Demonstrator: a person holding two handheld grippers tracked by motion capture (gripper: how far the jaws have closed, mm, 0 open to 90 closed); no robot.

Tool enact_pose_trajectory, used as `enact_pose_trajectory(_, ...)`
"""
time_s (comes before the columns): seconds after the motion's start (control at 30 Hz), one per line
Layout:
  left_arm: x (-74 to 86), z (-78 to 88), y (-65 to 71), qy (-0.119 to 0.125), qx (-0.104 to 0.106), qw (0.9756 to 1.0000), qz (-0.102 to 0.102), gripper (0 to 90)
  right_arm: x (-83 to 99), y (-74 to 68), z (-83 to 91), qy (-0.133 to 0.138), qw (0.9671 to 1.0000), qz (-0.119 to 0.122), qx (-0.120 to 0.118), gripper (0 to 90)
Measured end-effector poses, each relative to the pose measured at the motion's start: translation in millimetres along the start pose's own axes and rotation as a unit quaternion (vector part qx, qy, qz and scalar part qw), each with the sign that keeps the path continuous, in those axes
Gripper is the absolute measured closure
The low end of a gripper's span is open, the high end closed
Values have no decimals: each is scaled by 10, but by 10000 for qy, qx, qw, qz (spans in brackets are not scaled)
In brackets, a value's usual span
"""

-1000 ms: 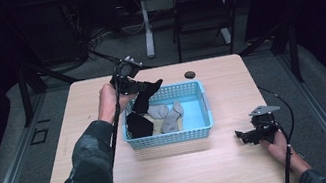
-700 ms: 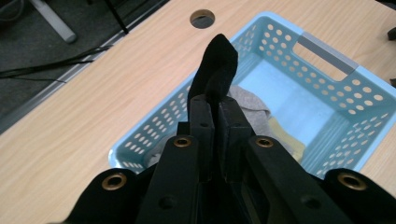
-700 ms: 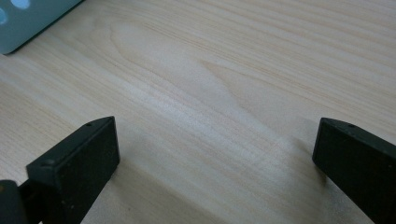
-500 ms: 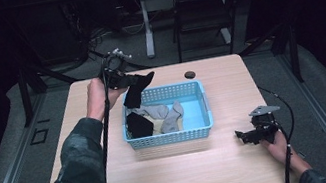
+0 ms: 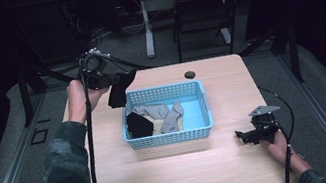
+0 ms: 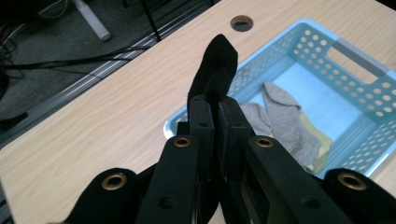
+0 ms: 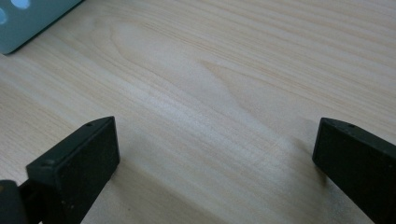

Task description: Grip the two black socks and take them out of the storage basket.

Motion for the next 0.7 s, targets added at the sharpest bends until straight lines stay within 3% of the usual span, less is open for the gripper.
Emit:
enact_pose_trajectory(0.43, 285, 174, -436, 34, -281, 9985, 465, 859, -2, 0, -2, 10, 10000, -15, 11, 0)
enact_pose_trajectory(0.7, 565, 193, -689, -50, -415, 9964, 733, 859, -4, -5, -4, 0, 10000, 0, -29, 0)
Point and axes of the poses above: each handheld gripper's, and its own axes: z roughly backward along the jaws, x roughly out of its underside, y roughly to its right, the point moved 10 cm from there along -z, roughly forward along the jaws, and after that the axes turned 5 degrees about z, right-handed, at the moved point
